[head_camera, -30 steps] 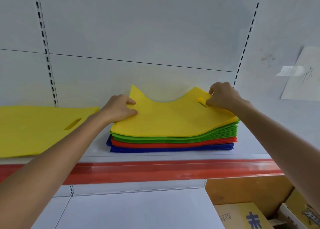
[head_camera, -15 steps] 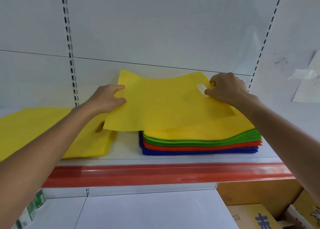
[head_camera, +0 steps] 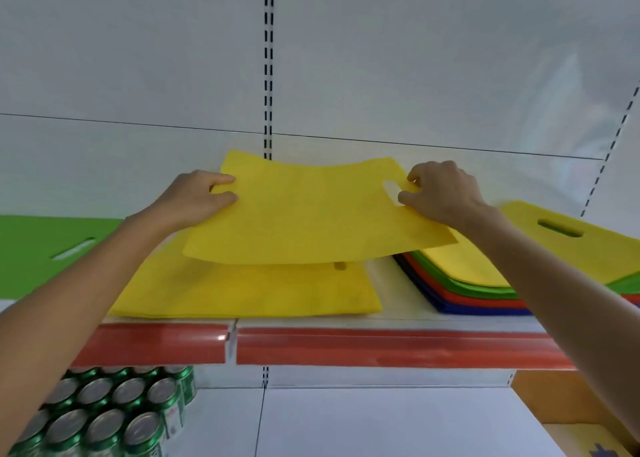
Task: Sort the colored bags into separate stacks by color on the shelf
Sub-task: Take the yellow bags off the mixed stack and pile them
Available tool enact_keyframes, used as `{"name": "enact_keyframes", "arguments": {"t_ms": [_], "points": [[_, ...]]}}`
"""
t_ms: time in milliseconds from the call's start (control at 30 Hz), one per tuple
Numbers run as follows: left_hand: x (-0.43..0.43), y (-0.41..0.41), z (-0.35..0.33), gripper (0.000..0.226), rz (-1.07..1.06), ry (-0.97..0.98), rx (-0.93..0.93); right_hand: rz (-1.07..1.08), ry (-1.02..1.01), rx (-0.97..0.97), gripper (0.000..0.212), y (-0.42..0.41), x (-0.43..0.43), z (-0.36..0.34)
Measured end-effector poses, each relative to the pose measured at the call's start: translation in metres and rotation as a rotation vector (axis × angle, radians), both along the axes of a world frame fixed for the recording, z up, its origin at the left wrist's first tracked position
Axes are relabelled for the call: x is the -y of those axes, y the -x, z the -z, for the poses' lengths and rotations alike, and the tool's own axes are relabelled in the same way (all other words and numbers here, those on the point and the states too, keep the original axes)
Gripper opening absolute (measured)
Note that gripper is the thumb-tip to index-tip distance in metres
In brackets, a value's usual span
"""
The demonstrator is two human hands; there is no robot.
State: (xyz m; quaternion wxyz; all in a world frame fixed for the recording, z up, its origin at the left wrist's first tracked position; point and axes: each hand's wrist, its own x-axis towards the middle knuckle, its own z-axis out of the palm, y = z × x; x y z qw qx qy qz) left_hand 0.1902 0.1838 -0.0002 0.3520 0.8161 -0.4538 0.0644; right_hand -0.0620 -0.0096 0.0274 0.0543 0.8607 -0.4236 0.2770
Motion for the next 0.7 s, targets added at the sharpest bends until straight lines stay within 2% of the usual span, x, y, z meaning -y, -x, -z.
{"name": "enact_keyframes", "arguments": {"t_ms": [367, 567, 700], "points": [[-0.050, -0.051, 0.031, 0.042, -0.024, -0.076, -0.033, -0.005, -0.149, -0.022, 0.040, -0.058, -0.053, 0.043], [-0.059, -0.066, 0.046, 0.037, -0.005, -0.112, -0.081, 0.006, -0.214, -0.110, 0.035, -0.066, -0.067, 0.056], [-0.060, -0.065, 0.051, 0.033, 0.012, -0.171, -0.072, 0.007, -0.226, -0.176, 0.041, -0.065, -0.073, 0.063]]}}
